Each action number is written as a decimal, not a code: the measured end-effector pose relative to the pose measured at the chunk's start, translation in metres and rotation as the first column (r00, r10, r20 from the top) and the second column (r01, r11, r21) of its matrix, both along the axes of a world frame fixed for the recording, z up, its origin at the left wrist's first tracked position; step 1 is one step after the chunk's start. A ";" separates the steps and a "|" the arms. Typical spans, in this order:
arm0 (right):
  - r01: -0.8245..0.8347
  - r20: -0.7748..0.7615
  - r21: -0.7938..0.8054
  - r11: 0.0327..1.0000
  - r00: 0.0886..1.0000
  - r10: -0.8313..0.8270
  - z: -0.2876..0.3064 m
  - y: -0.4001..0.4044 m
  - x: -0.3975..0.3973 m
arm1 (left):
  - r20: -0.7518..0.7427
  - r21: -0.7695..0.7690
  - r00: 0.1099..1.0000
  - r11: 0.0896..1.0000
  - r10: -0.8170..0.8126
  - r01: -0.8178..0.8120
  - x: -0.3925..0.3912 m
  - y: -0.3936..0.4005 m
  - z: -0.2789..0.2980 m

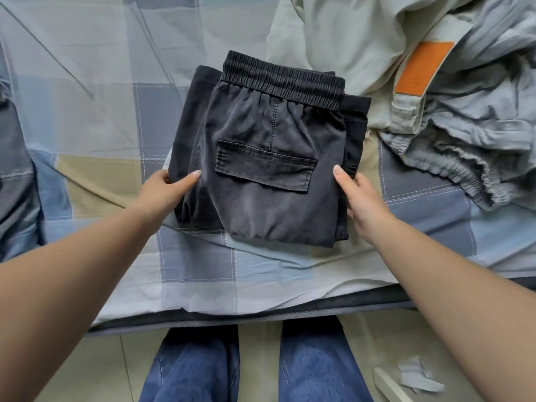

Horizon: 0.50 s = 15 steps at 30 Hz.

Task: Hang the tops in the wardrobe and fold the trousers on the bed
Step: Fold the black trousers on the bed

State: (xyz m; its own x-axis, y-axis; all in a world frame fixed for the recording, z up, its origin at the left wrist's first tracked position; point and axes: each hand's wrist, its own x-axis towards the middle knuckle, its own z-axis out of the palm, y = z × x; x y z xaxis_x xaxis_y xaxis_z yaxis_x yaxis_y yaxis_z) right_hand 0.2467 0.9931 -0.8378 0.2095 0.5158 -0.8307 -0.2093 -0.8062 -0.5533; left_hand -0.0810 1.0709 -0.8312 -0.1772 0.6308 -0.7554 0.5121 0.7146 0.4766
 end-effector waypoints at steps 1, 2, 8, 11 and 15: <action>-0.023 0.012 -0.009 1.000 1.000 0.023 -0.001 0.002 0.001 | -0.032 0.000 0.998 0.998 -0.059 0.059 0.000 0.001 0.000; -0.061 0.050 -0.026 0.998 0.997 0.063 -0.003 0.003 0.000 | -0.043 -0.012 0.994 0.995 -0.101 0.101 0.000 0.003 -0.001; -0.315 0.322 -0.097 0.944 0.888 0.330 -0.009 0.011 -0.003 | 0.034 0.000 0.979 0.980 -0.199 0.199 0.011 0.002 -0.009; -0.346 0.402 -0.067 0.936 0.849 0.343 -0.009 0.012 0.000 | 0.070 0.041 0.983 0.985 -0.171 0.169 0.007 0.001 -0.008; -0.298 0.339 -0.015 0.955 0.897 0.285 -0.002 -0.008 0.013 | 0.230 0.002 0.973 1.000 -0.010 0.009 -0.014 -0.020 0.002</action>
